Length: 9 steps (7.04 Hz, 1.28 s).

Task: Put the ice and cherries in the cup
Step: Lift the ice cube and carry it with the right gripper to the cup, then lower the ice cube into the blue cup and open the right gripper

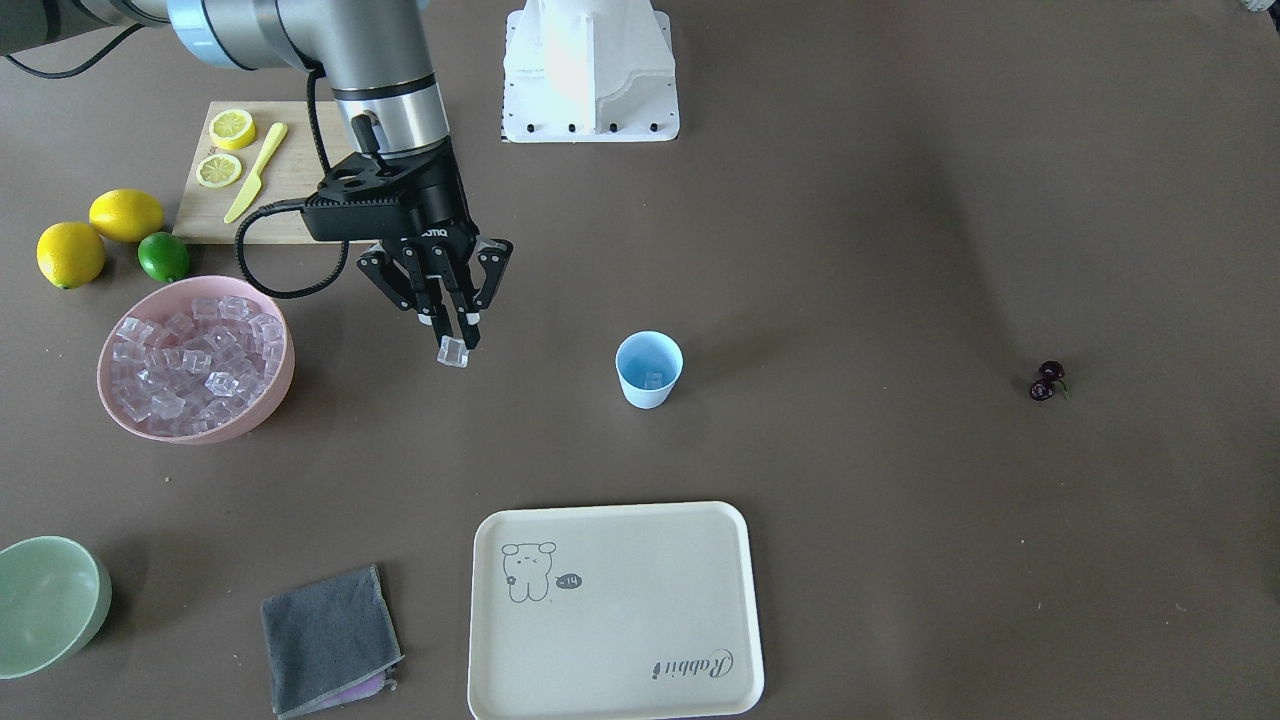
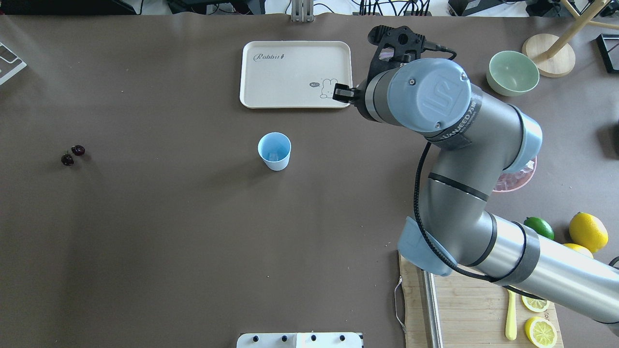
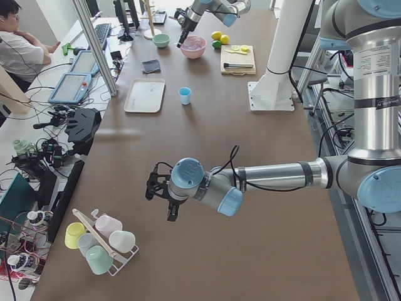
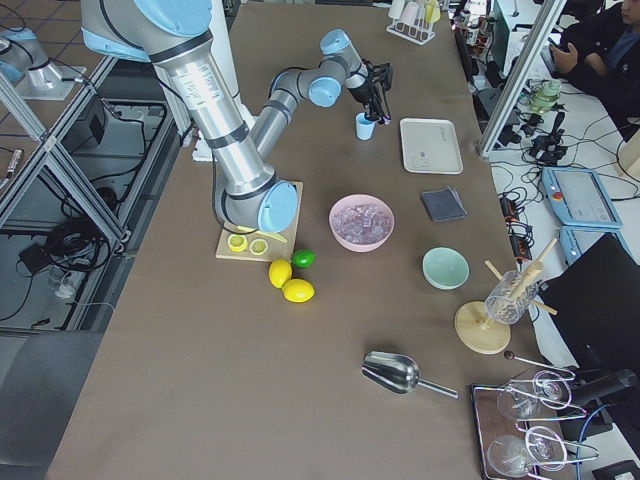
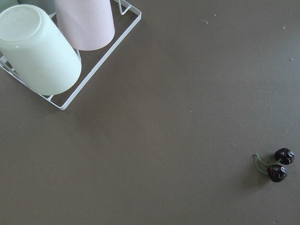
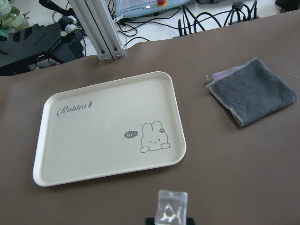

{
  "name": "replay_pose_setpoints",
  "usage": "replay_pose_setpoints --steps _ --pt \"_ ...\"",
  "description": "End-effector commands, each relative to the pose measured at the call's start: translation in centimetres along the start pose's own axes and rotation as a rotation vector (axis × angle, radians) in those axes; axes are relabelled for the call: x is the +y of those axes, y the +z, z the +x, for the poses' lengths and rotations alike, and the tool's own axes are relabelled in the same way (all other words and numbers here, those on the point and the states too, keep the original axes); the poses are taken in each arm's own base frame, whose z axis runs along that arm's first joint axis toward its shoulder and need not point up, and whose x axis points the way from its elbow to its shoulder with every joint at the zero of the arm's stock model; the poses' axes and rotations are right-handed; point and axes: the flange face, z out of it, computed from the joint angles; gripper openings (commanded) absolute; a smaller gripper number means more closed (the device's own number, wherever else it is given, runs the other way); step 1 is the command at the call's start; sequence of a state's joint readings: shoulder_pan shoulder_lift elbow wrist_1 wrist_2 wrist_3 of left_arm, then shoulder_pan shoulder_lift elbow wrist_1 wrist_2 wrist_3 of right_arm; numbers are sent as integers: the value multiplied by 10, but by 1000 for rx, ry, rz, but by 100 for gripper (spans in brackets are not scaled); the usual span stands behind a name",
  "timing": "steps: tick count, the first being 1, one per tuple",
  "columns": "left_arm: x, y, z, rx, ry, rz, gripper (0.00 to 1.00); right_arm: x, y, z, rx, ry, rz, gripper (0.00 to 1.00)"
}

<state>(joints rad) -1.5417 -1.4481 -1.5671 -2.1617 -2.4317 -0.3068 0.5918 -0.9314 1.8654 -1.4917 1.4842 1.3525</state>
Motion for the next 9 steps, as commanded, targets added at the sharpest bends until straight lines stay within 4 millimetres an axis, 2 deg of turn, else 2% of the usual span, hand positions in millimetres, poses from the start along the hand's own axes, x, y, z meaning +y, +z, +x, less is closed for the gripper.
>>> replay_pose_setpoints --steps 1,2,3,4,5,6,9 --pt "1 1 1 19 -2 -8 98 39 3 -37 -20 2 9 0" --pt "1 1 1 20 -1 -7 98 53 8 -44 -19 -13 -7 0" --pt "1 1 1 20 -1 -7 98 56 8 -58 -28 -25 -11 0" --pt "2 1 1 20 -2 -8 98 62 24 -66 -53 -26 -12 0" --pt "2 1 0 20 -4 -10 98 72 48 -73 -77 -27 -14 0" --pt "4 3 -1 20 -7 -14 98 79 56 -76 -82 -30 -7 0" --pt "5 5 1 38 -4 -24 98 105 56 -83 -87 -54 -16 0"
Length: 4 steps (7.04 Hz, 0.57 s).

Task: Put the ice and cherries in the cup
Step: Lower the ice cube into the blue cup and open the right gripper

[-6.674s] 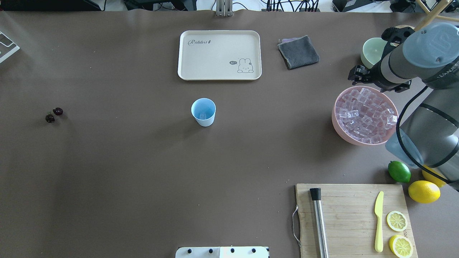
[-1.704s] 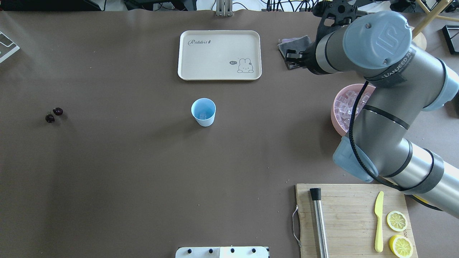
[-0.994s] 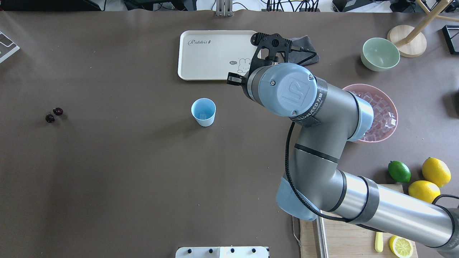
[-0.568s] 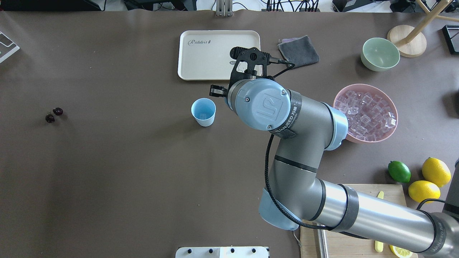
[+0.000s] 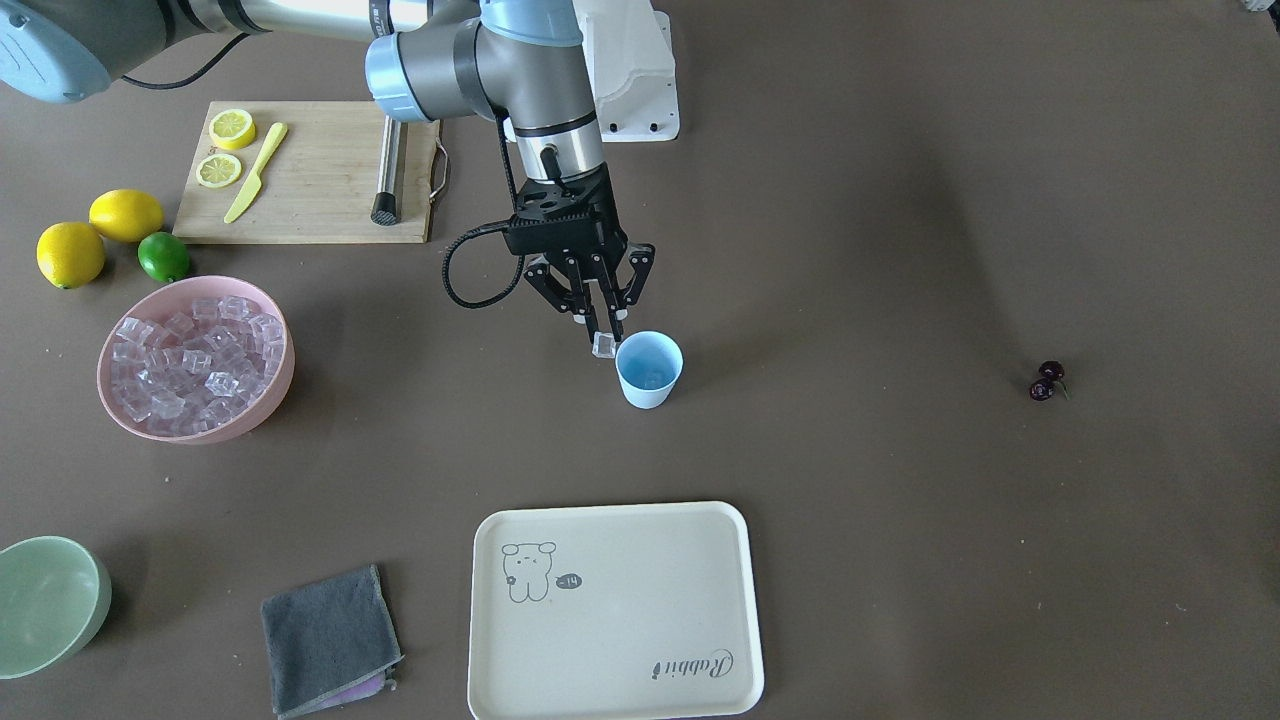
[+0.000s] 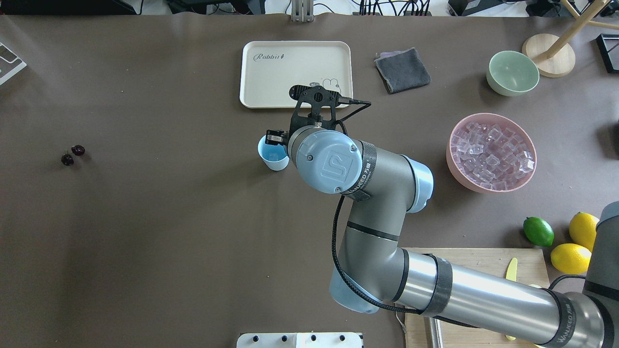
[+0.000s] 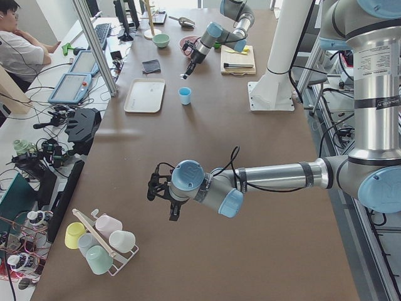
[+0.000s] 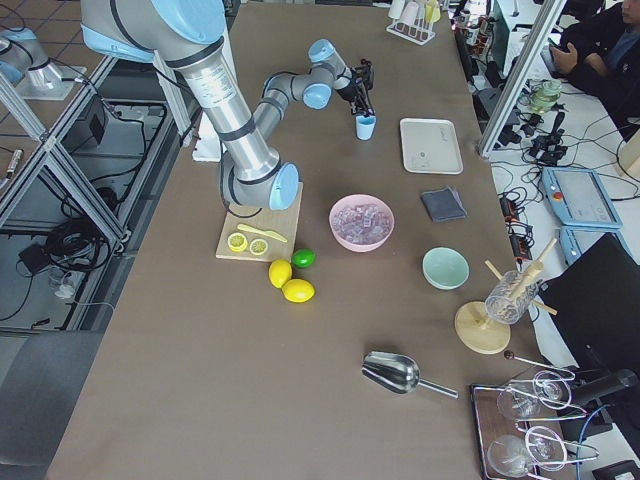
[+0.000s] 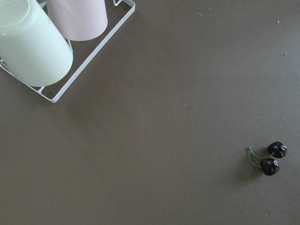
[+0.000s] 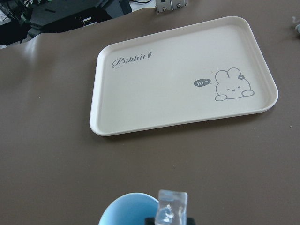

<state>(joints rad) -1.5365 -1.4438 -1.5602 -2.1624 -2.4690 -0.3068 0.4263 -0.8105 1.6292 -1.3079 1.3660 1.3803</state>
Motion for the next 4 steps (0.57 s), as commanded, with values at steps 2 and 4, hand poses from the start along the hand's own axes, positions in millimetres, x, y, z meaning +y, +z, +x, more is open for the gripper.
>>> replay_pose_setpoints --steps 2,4 --pt "0 -1 2 5 4 1 98 11 12 -22 -23 -10 -2 0" --pt "0 0 1 4 2 -1 98 18 24 -22 -25 -15 18 0"
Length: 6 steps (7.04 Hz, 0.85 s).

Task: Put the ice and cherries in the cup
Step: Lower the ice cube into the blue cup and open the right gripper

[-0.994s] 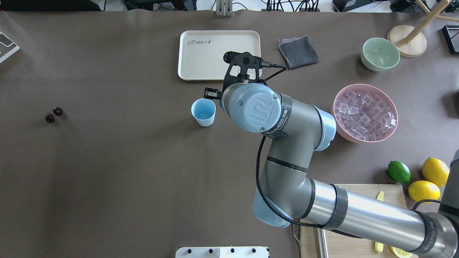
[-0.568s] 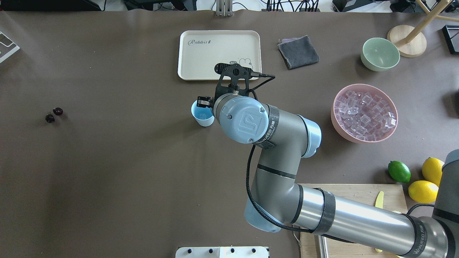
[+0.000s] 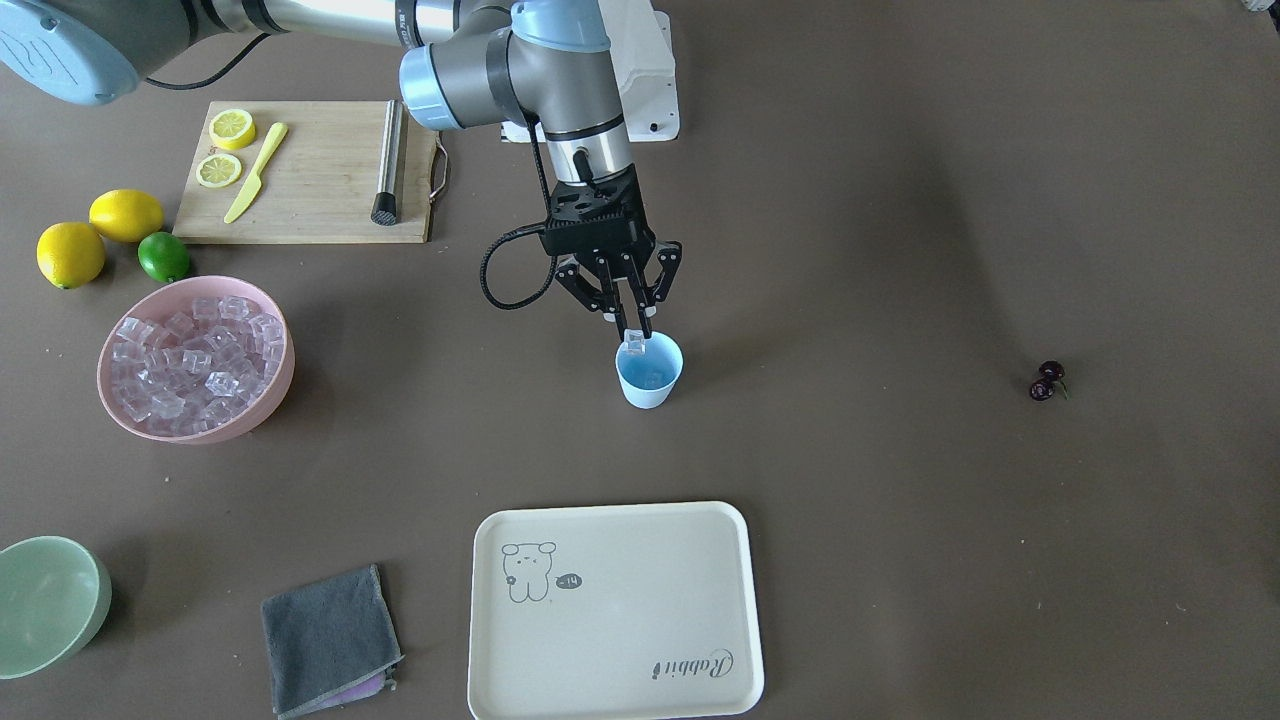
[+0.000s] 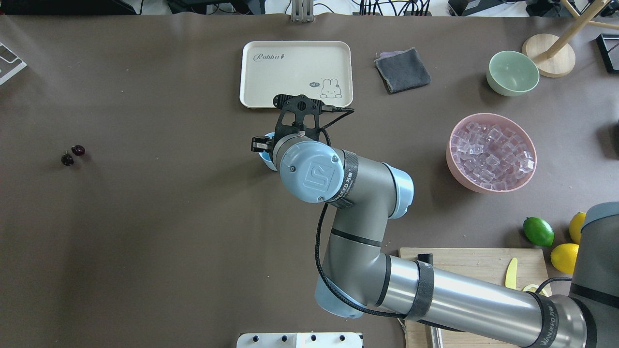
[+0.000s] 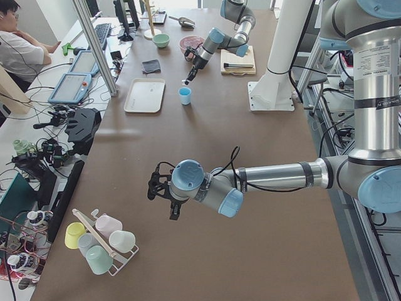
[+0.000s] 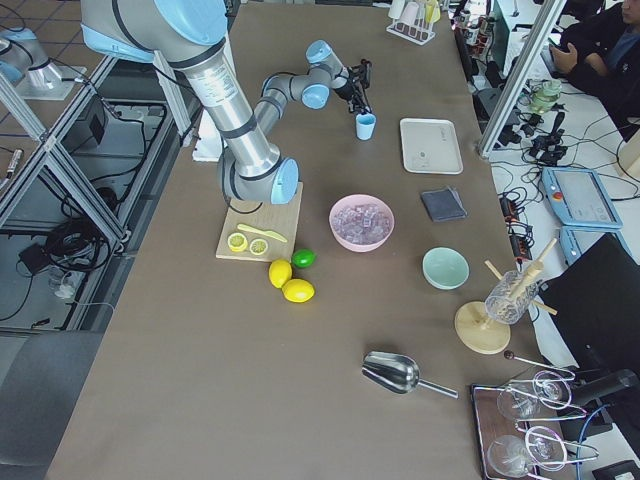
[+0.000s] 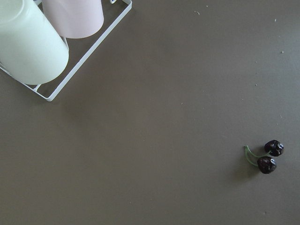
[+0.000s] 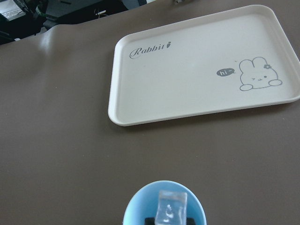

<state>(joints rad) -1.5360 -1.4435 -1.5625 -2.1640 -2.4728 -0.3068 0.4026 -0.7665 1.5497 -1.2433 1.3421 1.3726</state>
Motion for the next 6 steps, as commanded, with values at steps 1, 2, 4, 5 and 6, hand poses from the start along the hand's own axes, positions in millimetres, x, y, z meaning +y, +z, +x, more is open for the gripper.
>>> replay_pose_setpoints --steps 1,2,4,5,6 --pt "1 1 -2 -1 -4 -3 98 4 12 0 5 -8 10 0" --pt "2 3 -4 -2 -8 -7 98 5 15 0 10 -40 14 0" --pt "3 4 -6 -3 -12 -10 98 3 21 -10 17 -46 30 86" --pt "7 5 -8 -4 -17 -13 98 2 18 -13 1 -38 42 100" --pt "7 5 -8 -4 -17 -13 98 1 16 -13 -20 -31 47 100"
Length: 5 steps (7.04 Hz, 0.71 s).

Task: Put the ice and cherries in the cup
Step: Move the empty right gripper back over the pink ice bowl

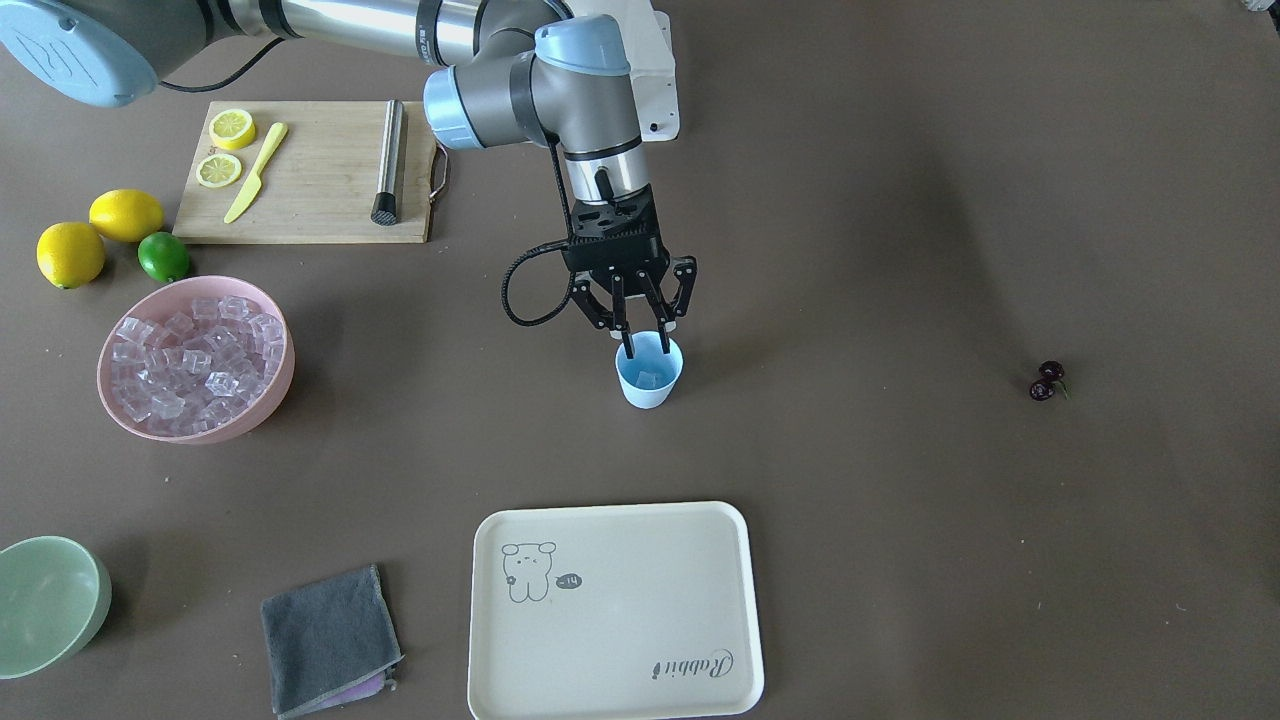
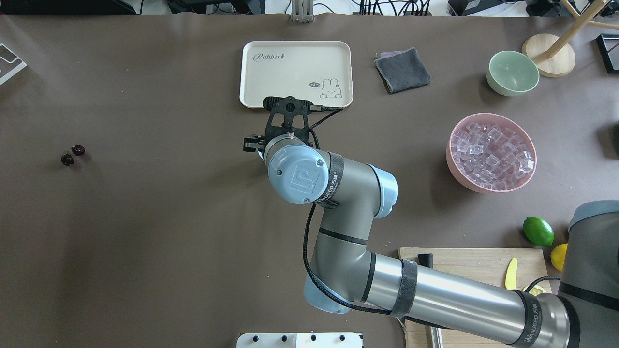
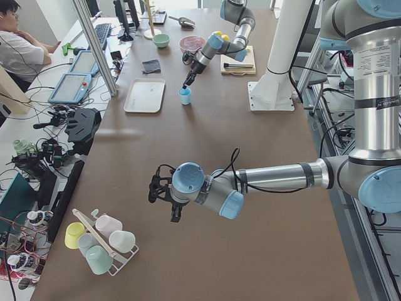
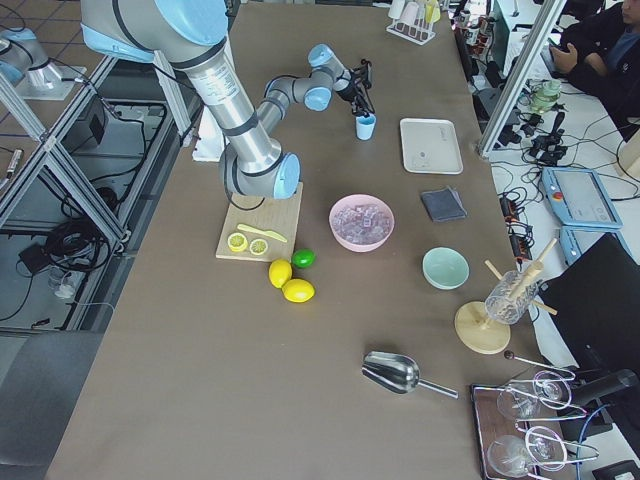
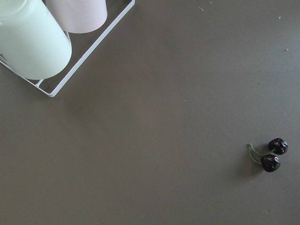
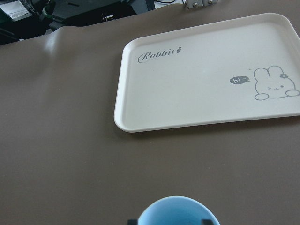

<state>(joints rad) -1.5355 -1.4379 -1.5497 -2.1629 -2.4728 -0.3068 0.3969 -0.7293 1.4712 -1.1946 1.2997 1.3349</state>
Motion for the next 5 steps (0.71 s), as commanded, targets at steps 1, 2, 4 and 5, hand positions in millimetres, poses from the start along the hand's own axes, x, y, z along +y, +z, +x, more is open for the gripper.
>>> replay_pose_setpoints --steps 1,2,4,5 --pt "1 0 -1 0 -2 -1 98 -8 -4 0 -24 9 10 100" --pt "1 0 -1 0 -2 -1 98 -14 -9 9 -31 16 0 100" --pt "0 0 0 0 2 1 98 -70 -42 84 -52 58 -75 100" --pt "0 0 1 1 3 2 98 -98 -55 116 -34 50 -99 100"
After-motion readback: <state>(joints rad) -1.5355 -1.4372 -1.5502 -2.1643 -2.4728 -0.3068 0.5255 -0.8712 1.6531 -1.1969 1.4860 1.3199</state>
